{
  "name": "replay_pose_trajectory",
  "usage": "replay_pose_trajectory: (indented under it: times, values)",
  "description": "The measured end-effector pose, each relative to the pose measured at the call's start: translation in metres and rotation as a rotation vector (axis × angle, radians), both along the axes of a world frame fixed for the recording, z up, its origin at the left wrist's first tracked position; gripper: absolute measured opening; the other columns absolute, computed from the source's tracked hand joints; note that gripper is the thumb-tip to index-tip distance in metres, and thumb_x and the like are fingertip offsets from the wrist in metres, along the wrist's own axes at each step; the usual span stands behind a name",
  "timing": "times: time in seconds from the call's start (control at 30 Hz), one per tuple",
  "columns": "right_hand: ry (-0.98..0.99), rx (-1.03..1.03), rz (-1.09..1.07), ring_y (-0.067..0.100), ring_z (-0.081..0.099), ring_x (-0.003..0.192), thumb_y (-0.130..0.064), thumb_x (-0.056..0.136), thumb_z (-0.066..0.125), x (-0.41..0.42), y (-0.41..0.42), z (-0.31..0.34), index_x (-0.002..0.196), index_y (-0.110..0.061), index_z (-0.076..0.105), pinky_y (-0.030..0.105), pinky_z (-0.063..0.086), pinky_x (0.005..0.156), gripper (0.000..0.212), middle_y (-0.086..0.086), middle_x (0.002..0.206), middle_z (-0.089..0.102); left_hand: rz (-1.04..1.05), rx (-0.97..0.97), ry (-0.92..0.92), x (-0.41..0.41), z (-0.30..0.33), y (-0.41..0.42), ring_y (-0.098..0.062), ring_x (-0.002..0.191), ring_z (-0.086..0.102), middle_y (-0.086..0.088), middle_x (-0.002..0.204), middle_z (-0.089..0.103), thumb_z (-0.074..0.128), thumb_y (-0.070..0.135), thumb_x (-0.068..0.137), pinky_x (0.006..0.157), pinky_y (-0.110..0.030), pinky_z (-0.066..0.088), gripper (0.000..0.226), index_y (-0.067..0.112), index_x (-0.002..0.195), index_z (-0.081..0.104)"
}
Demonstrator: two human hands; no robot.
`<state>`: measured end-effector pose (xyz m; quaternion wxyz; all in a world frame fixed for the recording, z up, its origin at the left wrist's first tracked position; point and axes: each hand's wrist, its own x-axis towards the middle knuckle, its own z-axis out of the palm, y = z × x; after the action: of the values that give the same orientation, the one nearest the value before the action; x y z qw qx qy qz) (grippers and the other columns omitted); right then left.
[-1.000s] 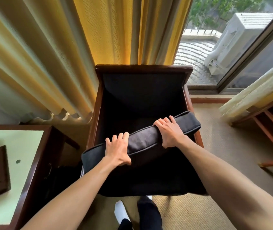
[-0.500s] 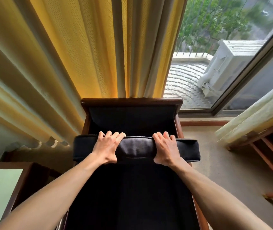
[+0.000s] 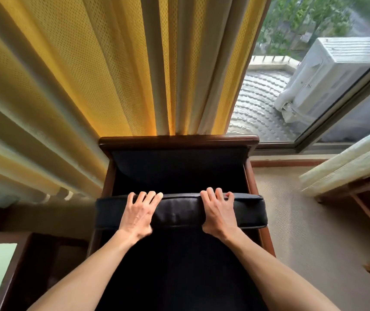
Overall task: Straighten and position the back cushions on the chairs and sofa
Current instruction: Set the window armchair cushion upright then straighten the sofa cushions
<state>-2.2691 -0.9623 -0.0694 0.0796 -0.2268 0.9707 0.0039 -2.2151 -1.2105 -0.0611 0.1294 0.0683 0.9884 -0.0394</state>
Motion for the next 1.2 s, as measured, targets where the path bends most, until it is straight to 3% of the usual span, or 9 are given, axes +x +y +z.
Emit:
replay_pose_trajectory:
  times: [0.17,0.3,0.4,0.53,0.63,0.73,0.83,1.0,1.2]
  values:
    - [0.028,-0.043,-0.013,0.030,0.045,0.117,-0.037,0.043,0.075,-0.037,-0.004,-0.001,0.135,-0.018,0.039,0.059,0.020,0.111,0.101,0.006,0.125,0.047,0.056,-0.003,0.002,-0.035,0.000,-0.009,-0.026,0.124,0.049,-0.004,0.136,0.050,0.085,0.023,0.044,0.106,-0.058,0.034,0.119,0.020,0.146,0.025]
    - [0.008,-0.082,-0.096,0.034,0.019,0.148,-0.031,0.062,0.079,-0.069,-0.009,-0.005,0.152,-0.021,0.027,0.069,-0.006,0.111,0.105,0.012,0.157,0.029,0.131,0.035,0.027,-0.072,0.005,-0.010,-0.027,0.148,0.019,-0.005,0.160,0.022,0.080,0.021,0.068,0.118,-0.057,0.014,0.113,0.026,0.156,0.009]
    - [-0.004,-0.098,-0.123,0.031,0.016,0.151,-0.019,0.077,0.070,-0.089,-0.006,-0.011,0.155,-0.026,0.025,0.072,0.002,0.112,0.090,0.009,0.162,0.025,0.189,0.117,0.011,-0.096,0.003,-0.007,-0.026,0.151,0.004,-0.002,0.164,0.007,0.068,0.016,0.081,0.121,-0.054,0.010,0.101,0.026,0.155,0.001]
    - [-0.038,-0.076,-0.103,0.028,-0.007,0.152,-0.016,0.090,0.055,-0.100,-0.005,-0.017,0.157,-0.029,0.006,0.068,-0.016,0.109,0.084,0.005,0.166,0.001,0.235,0.151,-0.010,-0.102,-0.006,-0.001,-0.027,0.151,-0.007,-0.001,0.165,-0.004,0.068,0.020,0.079,0.119,-0.057,-0.001,0.106,0.025,0.155,-0.005]
    - [-0.021,-0.091,-0.117,0.029,-0.020,0.150,-0.004,0.083,0.053,-0.097,-0.023,-0.015,0.158,-0.018,-0.001,0.070,-0.017,0.109,0.093,0.008,0.164,-0.016,0.248,0.229,0.041,-0.103,-0.006,0.016,-0.024,0.150,-0.013,0.000,0.164,-0.012,0.063,0.016,0.075,0.118,-0.054,-0.009,0.108,0.021,0.154,-0.010]
    - [-0.081,-0.198,0.037,0.022,-0.026,0.148,-0.002,0.070,0.065,-0.093,-0.054,-0.013,0.156,-0.015,-0.008,0.060,-0.023,0.110,0.114,0.001,0.161,-0.025,0.161,0.352,0.057,-0.104,-0.009,0.046,-0.018,0.148,-0.019,-0.001,0.160,-0.024,0.062,0.007,0.074,0.121,-0.047,-0.010,0.114,0.016,0.151,-0.021]
    - [-0.100,-0.164,0.067,0.016,-0.018,0.150,-0.012,0.069,0.071,-0.099,-0.051,-0.020,0.157,-0.019,-0.004,0.050,-0.018,0.117,0.116,-0.002,0.164,-0.013,0.136,0.256,0.041,-0.104,-0.020,0.045,-0.017,0.148,-0.021,-0.002,0.159,-0.025,0.066,0.011,0.076,0.122,-0.042,-0.008,0.116,0.015,0.150,-0.022]
    - [-0.042,-0.081,-0.045,0.016,-0.004,0.152,-0.026,0.060,0.071,-0.118,0.026,-0.026,0.157,-0.020,0.007,0.042,-0.006,0.122,0.117,0.000,0.166,0.001,0.231,0.156,0.058,-0.102,-0.028,-0.019,-0.017,0.151,-0.007,-0.003,0.164,-0.007,0.067,0.011,0.067,0.123,-0.037,-0.002,0.115,0.015,0.155,-0.006]
    - [-0.151,-0.041,-0.326,0.022,0.000,0.152,-0.026,0.061,0.076,-0.126,0.093,-0.024,0.157,-0.019,0.001,0.061,0.008,0.119,0.122,0.000,0.166,-0.004,0.465,0.097,-0.009,-0.091,-0.018,-0.080,-0.018,0.151,-0.005,-0.003,0.165,-0.003,0.072,0.026,0.063,0.123,-0.044,0.005,0.117,0.013,0.155,0.001]
